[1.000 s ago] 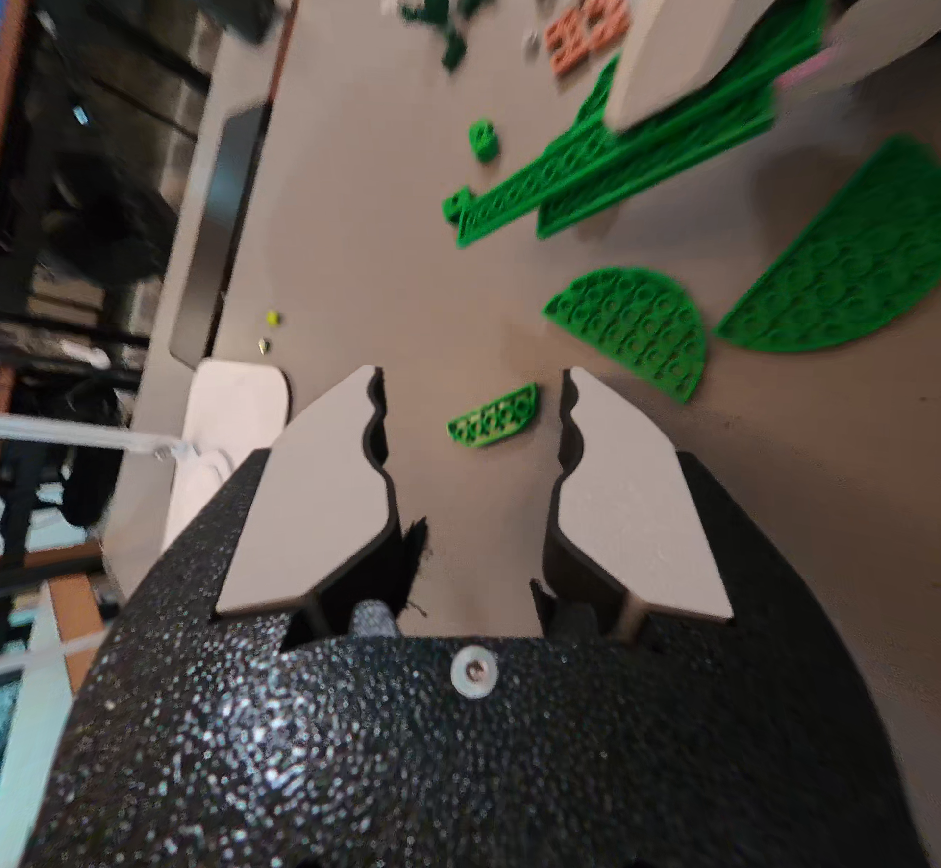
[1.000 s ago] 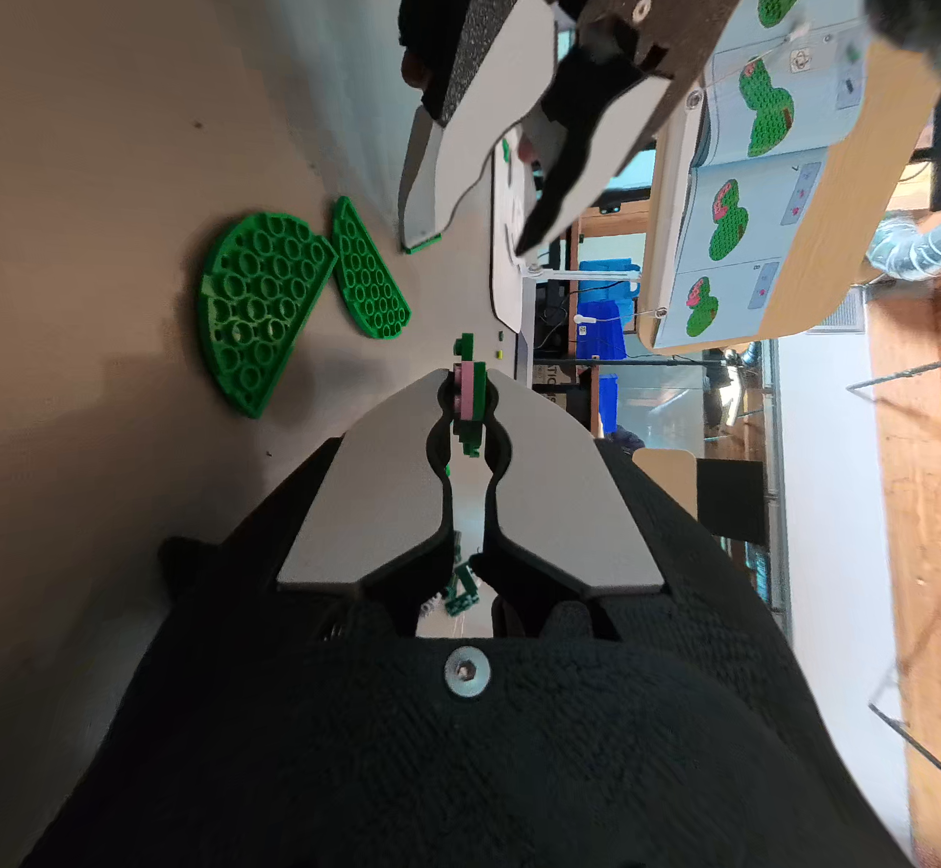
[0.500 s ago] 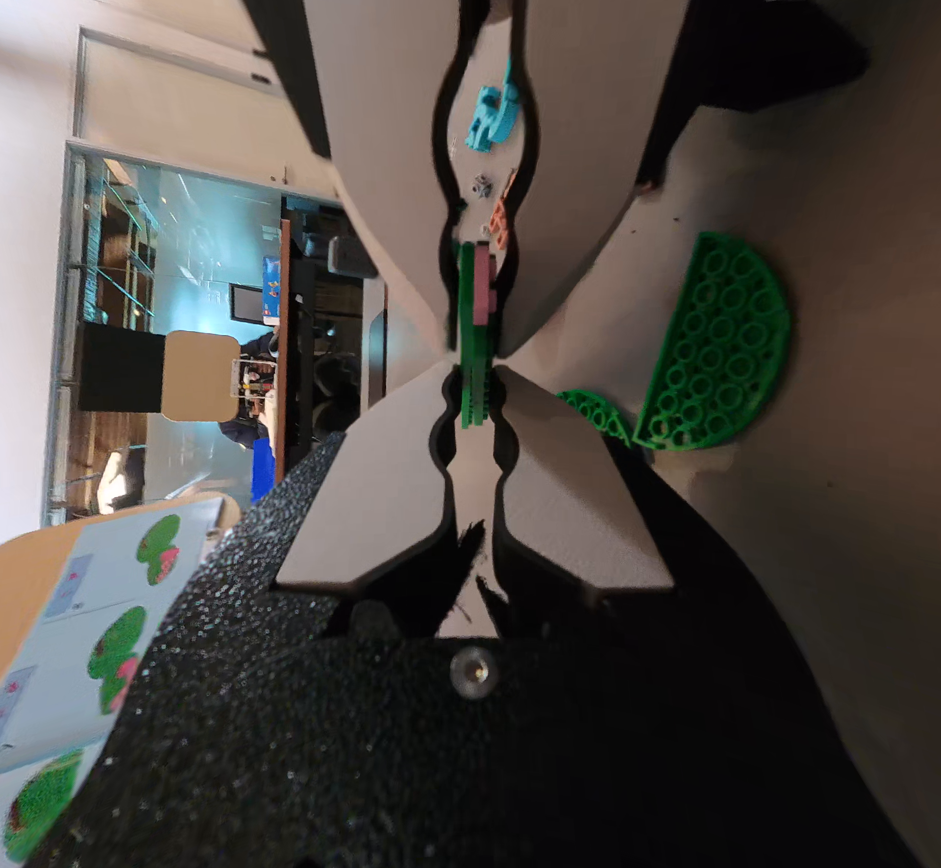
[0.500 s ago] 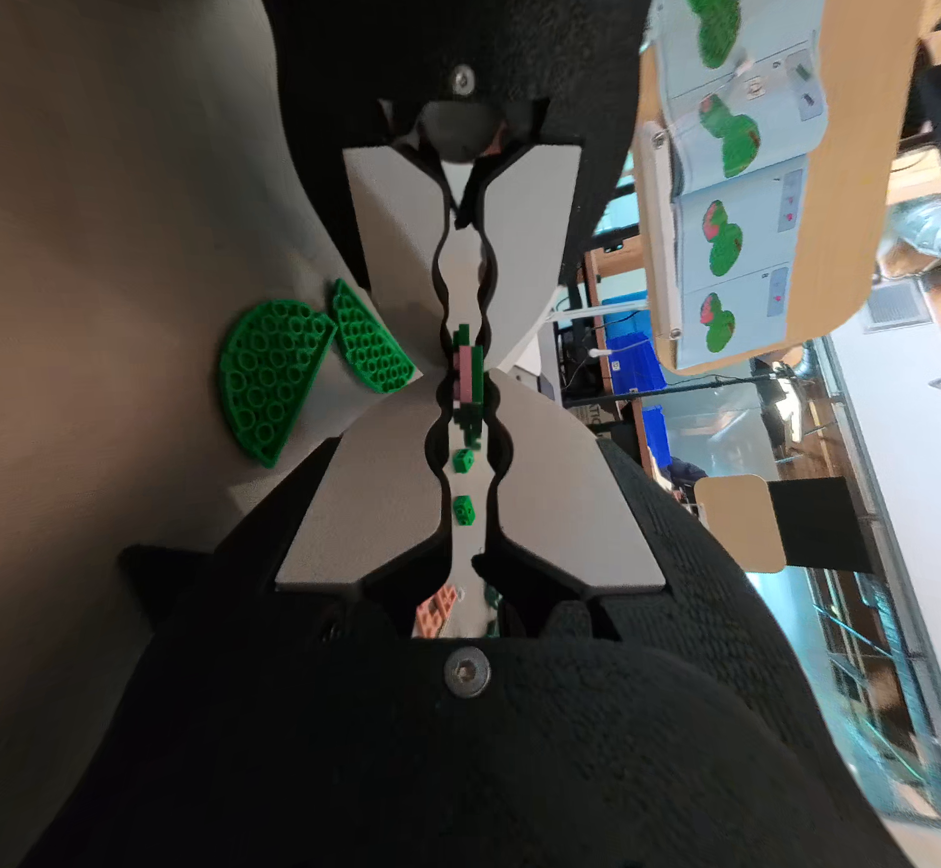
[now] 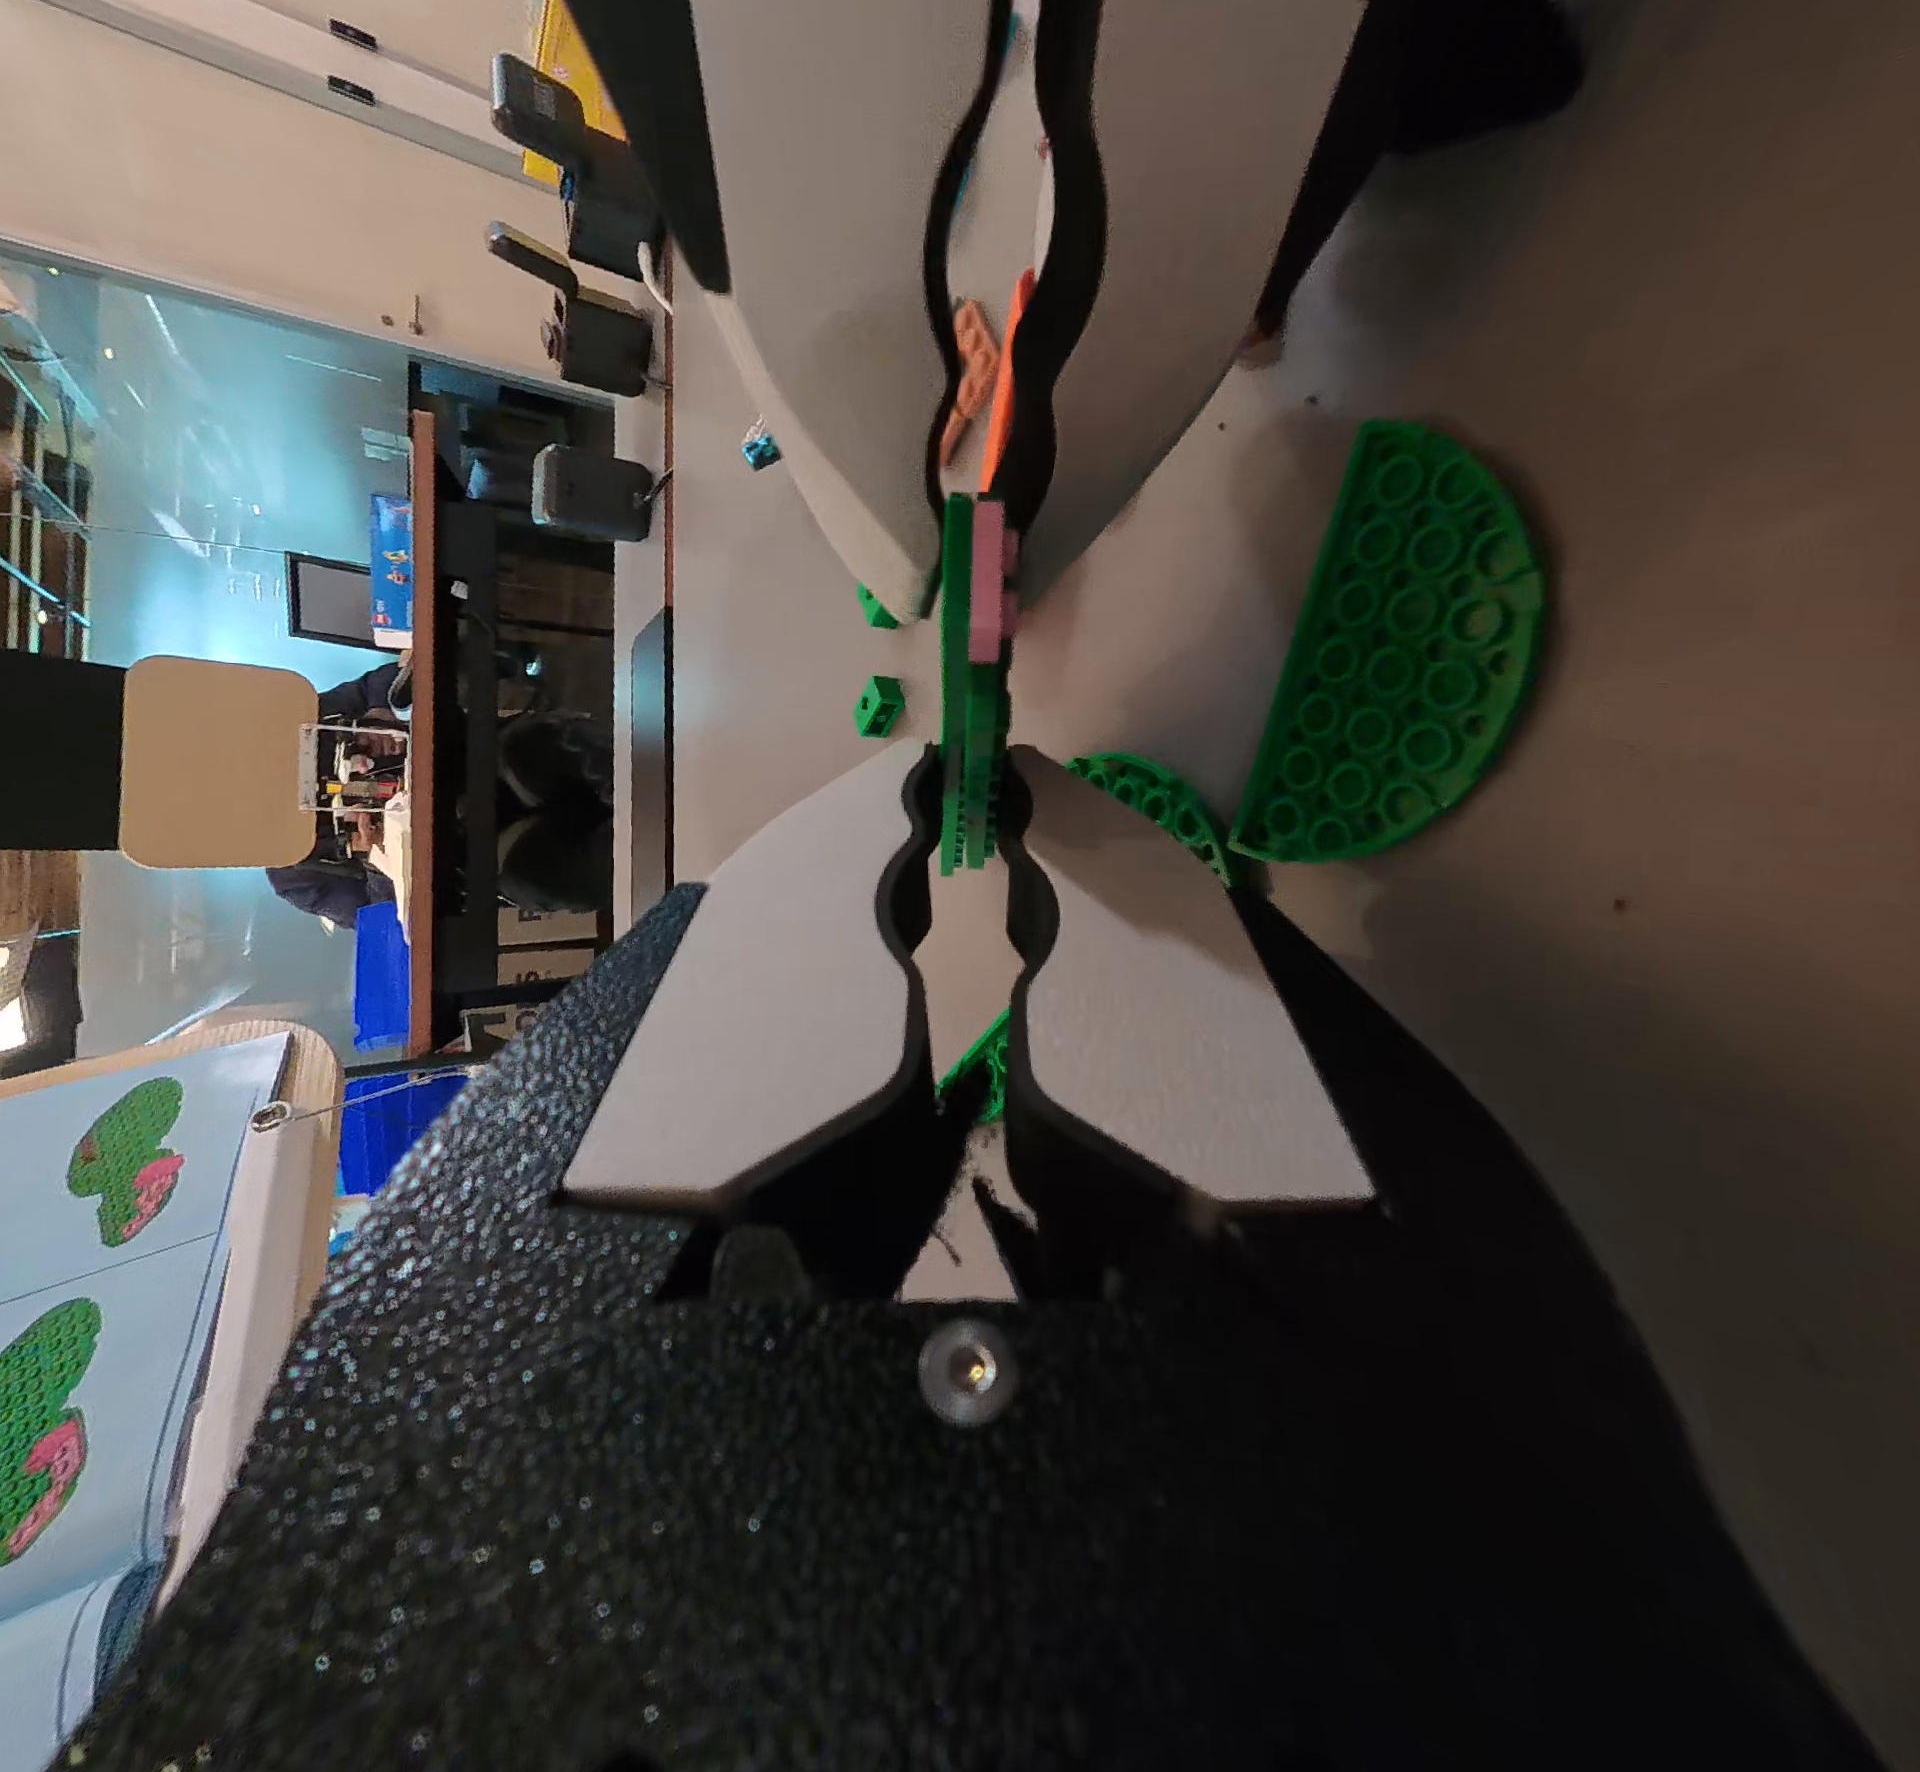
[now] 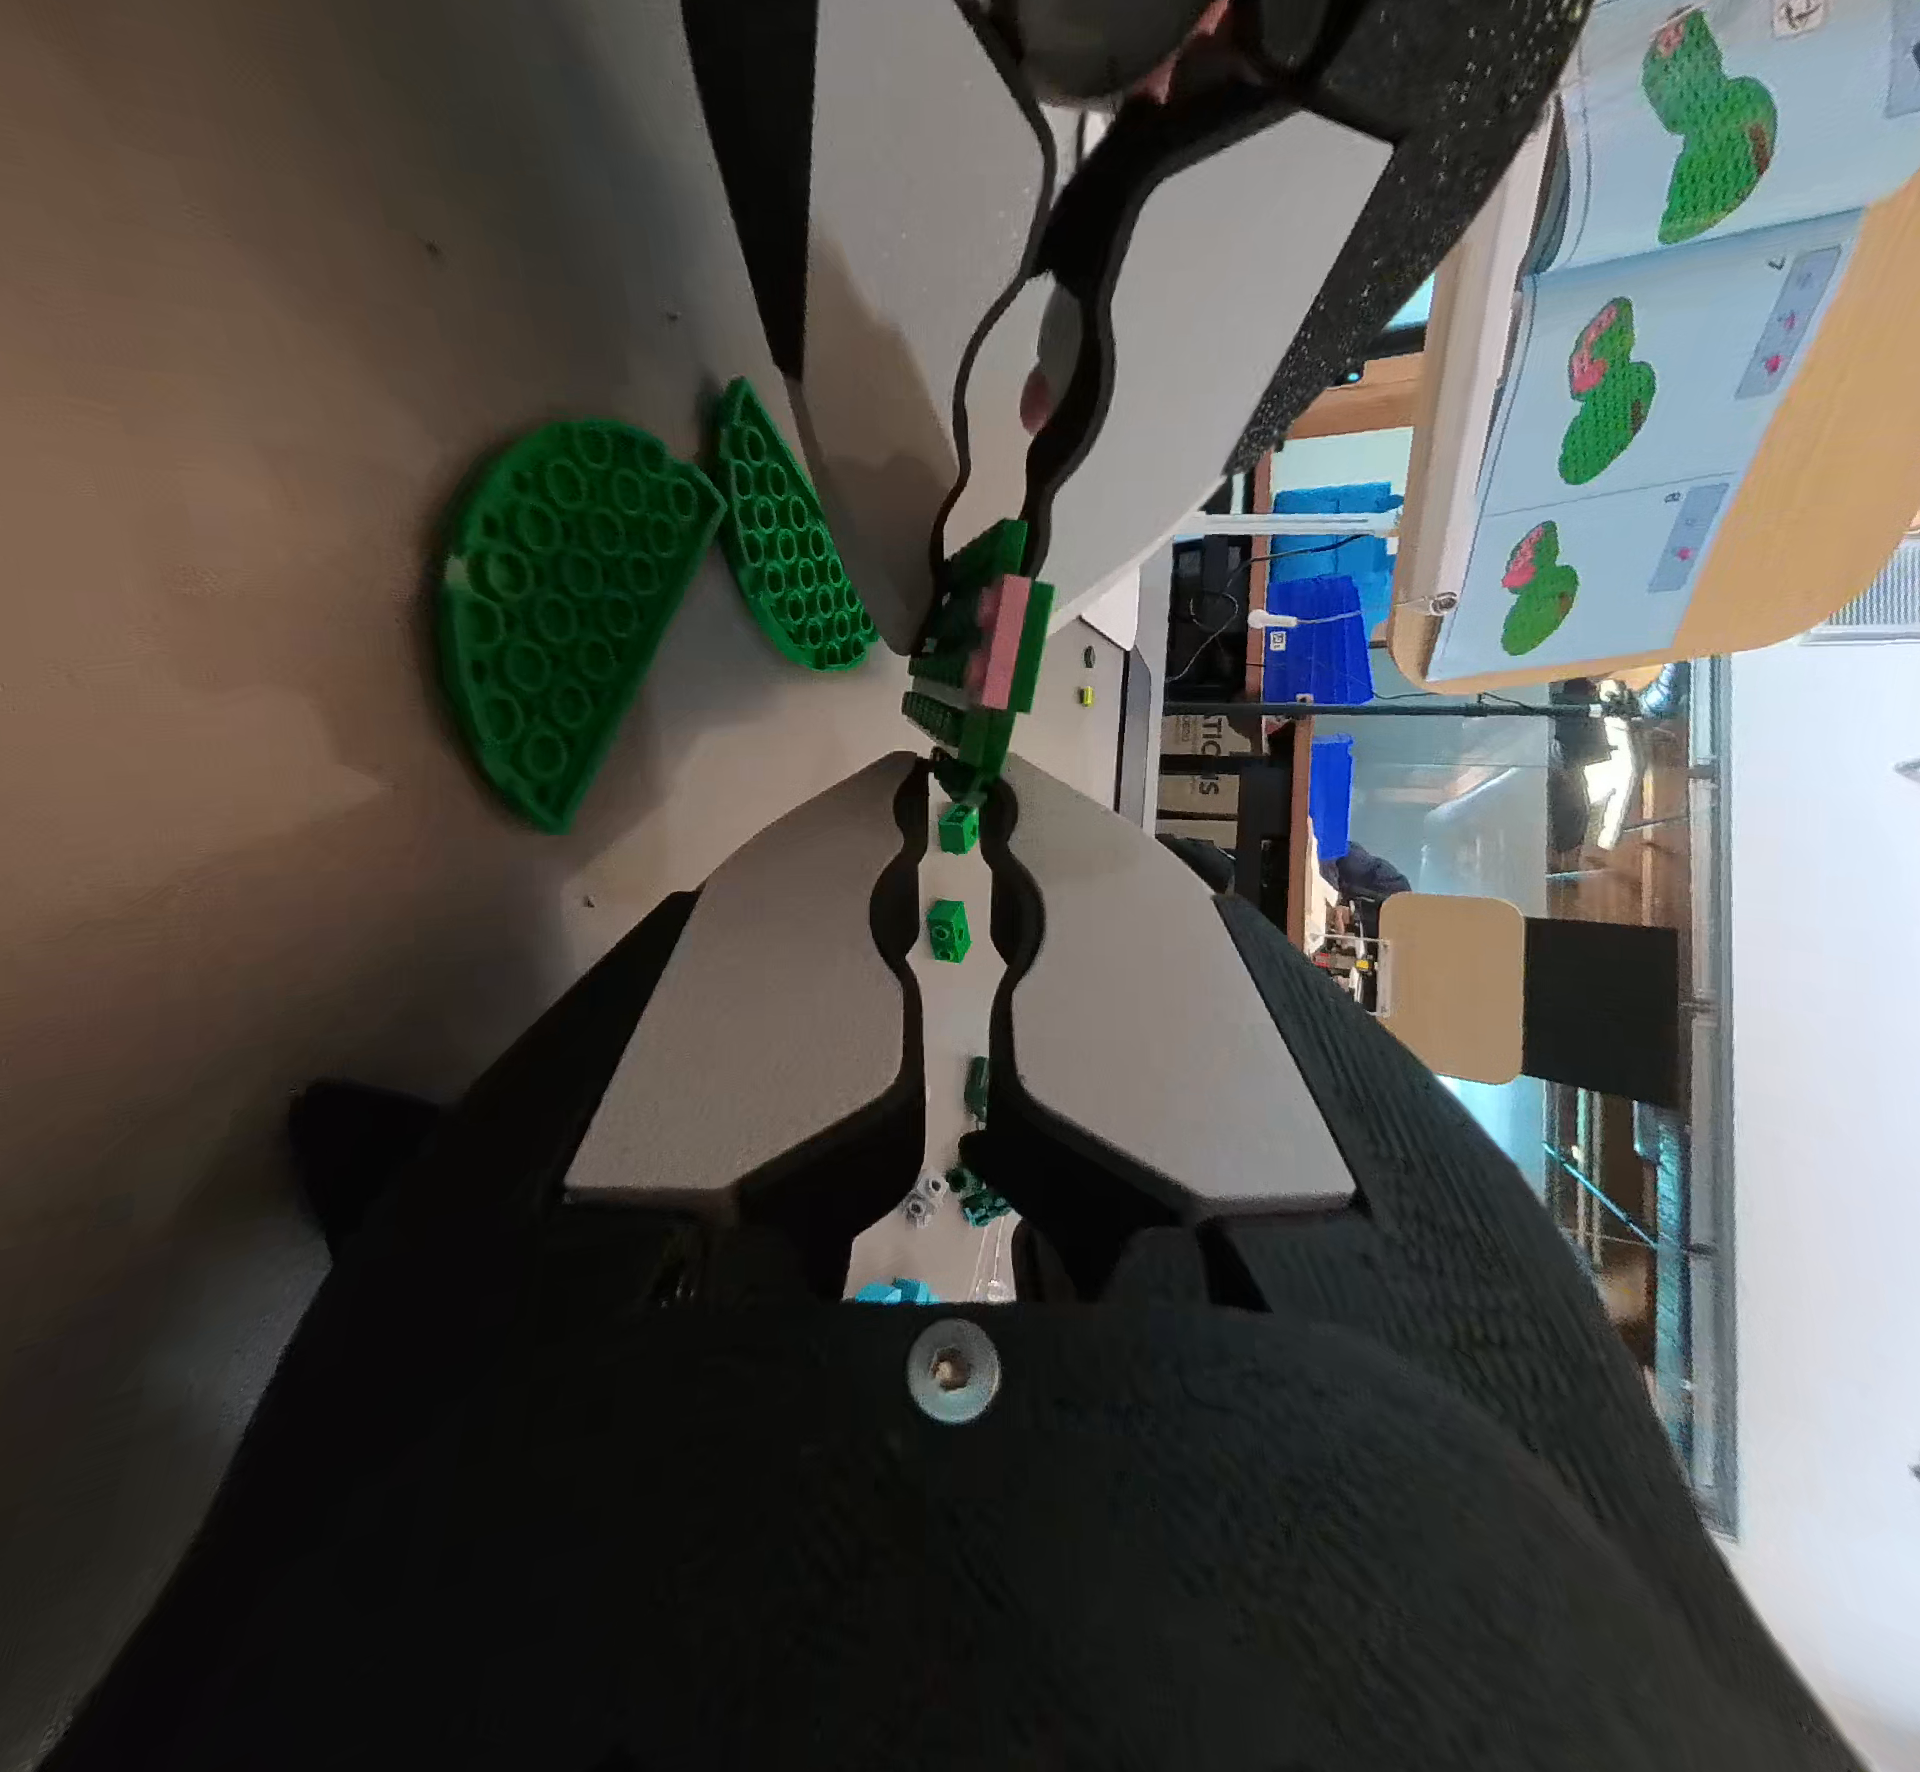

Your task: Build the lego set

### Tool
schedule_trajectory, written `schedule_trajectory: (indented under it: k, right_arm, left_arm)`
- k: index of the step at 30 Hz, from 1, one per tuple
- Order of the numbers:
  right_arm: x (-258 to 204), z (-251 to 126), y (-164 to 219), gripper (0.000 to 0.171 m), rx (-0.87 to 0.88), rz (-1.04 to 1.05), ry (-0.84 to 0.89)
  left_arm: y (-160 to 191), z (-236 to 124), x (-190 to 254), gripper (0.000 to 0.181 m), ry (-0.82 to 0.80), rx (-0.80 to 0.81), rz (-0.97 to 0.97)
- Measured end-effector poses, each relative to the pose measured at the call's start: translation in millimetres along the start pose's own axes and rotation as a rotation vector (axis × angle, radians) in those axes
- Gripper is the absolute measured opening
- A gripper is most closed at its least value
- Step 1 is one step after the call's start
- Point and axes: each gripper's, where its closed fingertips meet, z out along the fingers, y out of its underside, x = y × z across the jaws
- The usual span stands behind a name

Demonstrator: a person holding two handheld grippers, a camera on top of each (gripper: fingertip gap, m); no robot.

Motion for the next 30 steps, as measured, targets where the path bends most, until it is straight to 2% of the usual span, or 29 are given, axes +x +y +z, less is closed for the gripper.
schedule_trajectory:
  k: [3,5,7,8,10,12,16,25,30]
  right_arm:
    - [-2,0,0,0.005,-0.003,-0.001,-0.018]
    - [3,-1,2,0.004,-0.017,0.014,-0.002]
    - [7,-1,6,0.003,-0.051,0.011,0.012]
    - [8,-1,8,0.003,-0.067,0.0,0.02]
    - [7,0,12,0.003,-0.096,-0.02,0.02]
    - [8,0,12,0.003,-0.105,-0.014,0.021]
    - [10,-1,12,0.003,-0.1,-0.01,0.029]
    - [-5,-2,1,0.005,-0.02,-0.078,-0.025]
    - [-7,-9,1,0.004,0.004,0.025,-0.123]
  left_arm:
    - [-1,0,1,0.01,0.001,0.0,0.001]
    - [-3,1,-6,0.013,-0.056,0.0,-0.019]
    - [-6,1,-8,0.034,-0.059,-0.016,-0.037]
    - [-9,0,-8,0.036,-0.063,-0.007,-0.032]
    - [-19,-4,-15,0.028,-0.13,0.033,0.023]
    - [-21,-6,-17,0.027,-0.175,0.014,0.105]
    - [-19,-2,-14,0.009,-0.195,-0.035,0.192]
    - [-21,-5,1,0.008,-0.05,0.037,0.15]
    - [-27,-7,3,0.008,-0.059,0.08,0.207]
